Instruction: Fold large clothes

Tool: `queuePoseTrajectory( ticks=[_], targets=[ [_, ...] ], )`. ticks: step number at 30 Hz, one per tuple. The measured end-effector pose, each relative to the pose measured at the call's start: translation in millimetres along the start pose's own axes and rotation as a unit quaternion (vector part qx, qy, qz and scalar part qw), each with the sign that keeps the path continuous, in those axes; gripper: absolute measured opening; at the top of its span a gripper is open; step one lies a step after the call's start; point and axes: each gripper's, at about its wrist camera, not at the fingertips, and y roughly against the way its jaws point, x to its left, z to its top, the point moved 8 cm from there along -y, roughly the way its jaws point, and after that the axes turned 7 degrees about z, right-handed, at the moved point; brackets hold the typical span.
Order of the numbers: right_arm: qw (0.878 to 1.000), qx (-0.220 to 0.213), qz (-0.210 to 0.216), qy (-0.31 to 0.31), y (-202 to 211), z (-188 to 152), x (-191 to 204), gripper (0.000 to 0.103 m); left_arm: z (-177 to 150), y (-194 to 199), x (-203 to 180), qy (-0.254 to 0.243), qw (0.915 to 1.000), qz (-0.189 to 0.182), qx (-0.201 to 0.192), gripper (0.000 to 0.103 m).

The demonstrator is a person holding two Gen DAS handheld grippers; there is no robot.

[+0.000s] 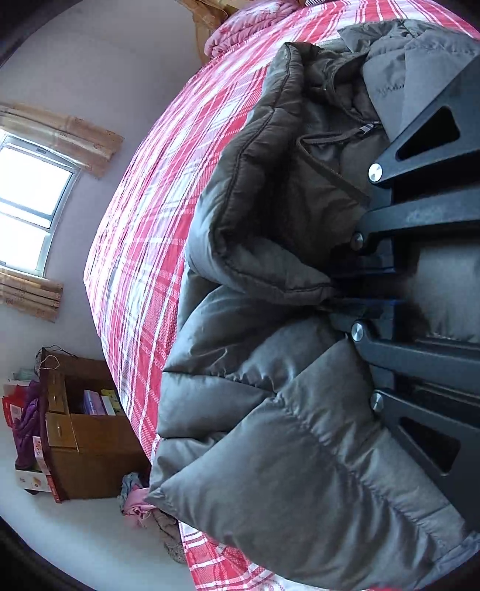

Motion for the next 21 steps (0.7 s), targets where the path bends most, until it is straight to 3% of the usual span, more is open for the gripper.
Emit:
queuePoseTrajectory(
  ticks=[3,5,7,9,11,12,16,18,21],
  targets=[
    [1.000,-0.011,0.007,-0.025,-18,43,25,0.045,0,0,2,0.004,1.0000,-0.006,0.001,0.010],
    [0.997,0.033,0.008,-0.071,-61,46,30,0.045,-1,1,3,0.010,0.9998,-0.014,0.002,0.010],
    [0.993,0.080,-0.002,-0.090,-96,24,28,0.045,-1,1,5,0.016,0.9996,-0.022,0.004,0.010],
    [0.980,0.184,-0.008,-0.080,-138,-39,28,0.045,-1,2,4,0.021,0.9991,-0.036,0.005,0.010],
    [0.990,0.132,-0.028,0.051,-133,-61,43,0.045,-1,4,3,0.017,0.9990,-0.041,0.005,0.010],
    [0.989,0.125,-0.042,0.071,-131,-65,47,0.045,-2,7,4,0.017,0.9988,-0.046,0.010,0.010],
    [0.982,0.121,-0.096,0.112,-134,-64,54,0.047,-7,47,23,0.040,0.9977,-0.045,0.031,0.010],
    [0.981,0.116,-0.102,0.118,-132,-65,52,0.047,-4,76,30,0.035,0.9986,-0.036,0.014,0.010],
    [0.984,0.112,-0.091,0.108,-134,-63,49,0.047,23,107,6,-0.027,0.9980,-0.043,-0.038,0.010]
  ],
)
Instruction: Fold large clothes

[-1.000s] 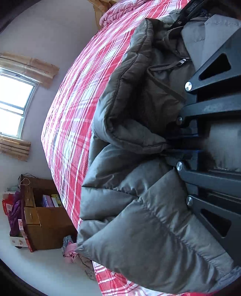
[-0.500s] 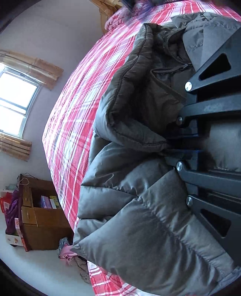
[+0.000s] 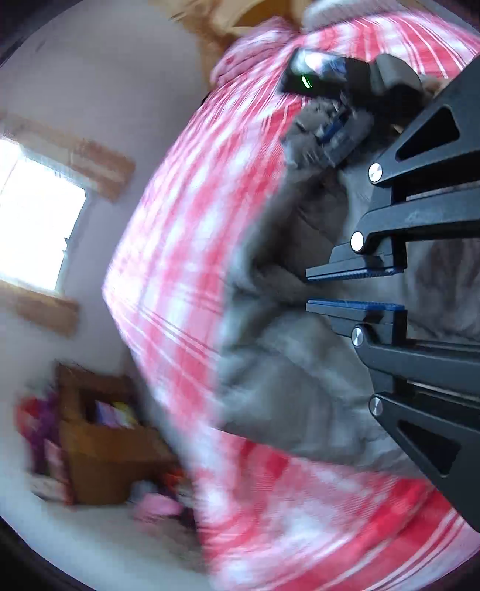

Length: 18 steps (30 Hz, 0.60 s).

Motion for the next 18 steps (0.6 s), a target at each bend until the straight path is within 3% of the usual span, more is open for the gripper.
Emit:
queuePoseTrajectory(
  ticks=[2,5,7,10,12,13,15,18],
  targets=[
    [1.000,-0.003,0.003,-0.002,2,-2,-1,0.047,33,0,-33,-0.045,0.9983,-0.002,-0.036,0.011],
    [1.000,-0.010,0.007,-0.004,5,-2,2,0.047,59,-30,-64,-0.084,0.9949,0.012,-0.055,0.014],
    [1.000,-0.016,0.020,-0.015,8,-2,0,0.047,59,-64,-69,-0.099,0.9926,0.060,-0.035,0.015],
    [0.999,-0.017,0.031,-0.026,7,-2,-2,0.047,25,-116,-57,-0.109,0.9900,0.082,0.036,0.016],
    [0.999,-0.017,0.031,-0.025,7,-2,-1,0.048,-5,-140,-43,-0.093,0.9919,0.059,0.065,0.016],
    [0.999,-0.019,0.035,-0.028,7,-2,-2,0.049,-5,-136,-35,-0.060,0.9966,0.029,0.049,0.015],
    [0.998,-0.020,0.044,-0.033,8,-2,-3,0.049,-7,-137,-31,-0.038,0.9977,0.011,0.055,0.015],
    [0.998,-0.019,0.053,-0.039,8,-2,-4,0.050,-8,-137,-33,-0.046,0.9974,0.018,0.053,0.015]
  ],
)
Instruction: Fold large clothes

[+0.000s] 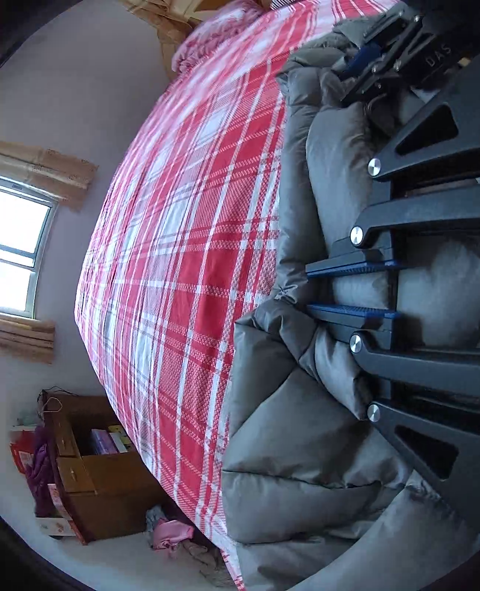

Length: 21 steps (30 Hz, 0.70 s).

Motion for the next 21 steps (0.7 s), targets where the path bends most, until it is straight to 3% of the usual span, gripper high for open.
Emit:
queuePoseTrajectory(
  ticks=[5,8,11,14,17,19,21],
  targets=[
    [1.000,-0.011,0.001,-0.012,6,1,-2,0.050,1,2,-6,-0.024,0.9993,0.028,-0.009,0.015],
    [0.996,-0.071,-0.008,-0.051,31,5,-15,0.050,2,-1,-8,-0.026,0.9991,0.030,-0.011,0.015],
    [0.996,-0.083,0.036,-0.010,37,11,7,0.054,1,0,-7,-0.033,0.9986,0.039,-0.013,0.016],
    [0.997,-0.065,0.014,0.032,35,22,28,0.054,1,0,-9,-0.041,0.9979,0.048,-0.016,0.016],
    [0.999,-0.012,0.048,0.015,15,25,38,0.054,1,0,-9,-0.042,0.9978,0.049,-0.016,0.016],
    [0.999,0.042,0.023,0.023,-13,14,33,0.061,1,0,-8,-0.040,0.9980,0.047,-0.016,0.016],
    [0.998,0.040,0.006,0.056,-21,5,38,0.062,1,-1,-9,-0.042,0.9978,0.049,-0.016,0.016]
  ],
)
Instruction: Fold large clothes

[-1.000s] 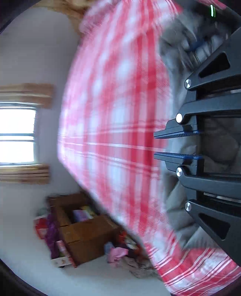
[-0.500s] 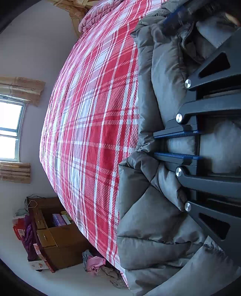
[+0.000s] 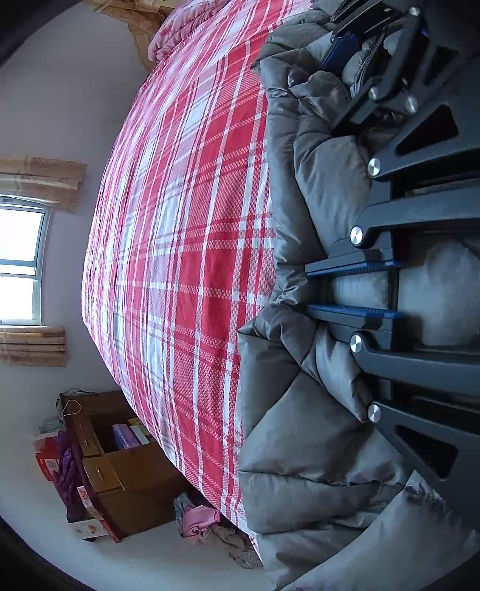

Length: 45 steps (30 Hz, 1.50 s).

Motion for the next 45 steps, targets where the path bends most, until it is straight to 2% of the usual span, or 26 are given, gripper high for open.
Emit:
queuePoseTrajectory(
  ticks=[3,6,8,9,11,12,14,17,19,21,22,23,25,26,28,31,34,35,38,45],
  targets=[
    [0.999,0.000,-0.029,0.021,0,-2,5,0.063,0,0,-1,-0.002,1.0000,0.002,0.001,0.016],
    [1.000,-0.001,-0.026,0.015,3,-3,3,0.064,1,1,1,0.005,0.9999,-0.011,0.008,0.016],
    [1.000,-0.003,-0.012,0.002,10,-1,-1,0.064,2,12,6,0.012,0.9987,-0.044,0.024,0.016],
    [1.000,-0.018,-0.002,-0.013,27,-1,-4,0.064,3,22,9,0.014,0.9974,-0.063,0.033,0.016],
    [0.996,-0.077,0.023,-0.041,71,3,-9,0.064,5,55,24,0.036,0.9943,-0.097,0.026,0.015],
    [0.991,-0.117,0.043,-0.048,112,1,-10,0.064,5,72,31,0.045,0.9928,-0.110,0.016,0.015],
    [0.985,-0.156,0.054,-0.046,165,-9,-12,0.065,-3,117,47,0.052,0.9885,-0.142,-0.009,0.015],
    [0.976,-0.207,0.062,-0.038,264,-48,-19,0.078,-31,180,66,0.028,0.9838,-0.173,-0.039,0.016],
    [0.973,-0.222,0.061,-0.034,307,-70,-20,0.087,-56,214,78,0.014,0.9804,-0.190,-0.052,0.018],
    [0.970,-0.233,0.053,-0.035,359,-110,-30,0.087,-91,245,95,0.016,0.9760,-0.211,-0.050,0.028],
    [0.970,-0.234,0.049,-0.036,372,-122,-32,0.087,-106,257,103,0.026,0.9737,-0.222,-0.046,0.041],
    [0.971,-0.233,0.039,-0.041,395,-144,-38,0.087,-117,265,111,0.038,0.9713,-0.231,-0.044,0.058],
    [0.973,-0.222,0.033,-0.049,420,-176,-46,0.087,-147,284,135,0.074,0.9675,-0.238,-0.046,0.075],
    [0.975,-0.214,0.036,-0.052,429,-191,-49,0.087,-158,291,144,0.087,0.9671,-0.234,-0.047,0.078],
    [0.979,-0.188,0.051,-0.054,439,-222,-50,0.087,-181,301,166,0.112,0.9681,-0.219,-0.046,0.078],
    [0.985,-0.144,0.081,-0.044,441,-259,-43,0.087,-219,312,198,0.139,0.9737,-0.175,-0.046,0.078],
    [0.983,-0.114,0.142,-0.036,442,-291,-30,0.087,-252,316,214,0.137,0.9784,-0.151,-0.034,0.078],
    [0.982,-0.105,0.151,-0.031,440,-298,-27,0.087,-263,317,217,0.134,0.9799,-0.144,-0.030,0.078],
    [0.991,-0.076,0.110,-0.030,419,-320,-26,0.087,-290,323,221,0.118,0.9835,-0.134,-0.028,0.078],
    [0.991,0.010,0.085,-0.102,362,-380,-41,0.087,-338,312,219,0.061,0.9914,-0.116,0.008,0.078]
  ],
)
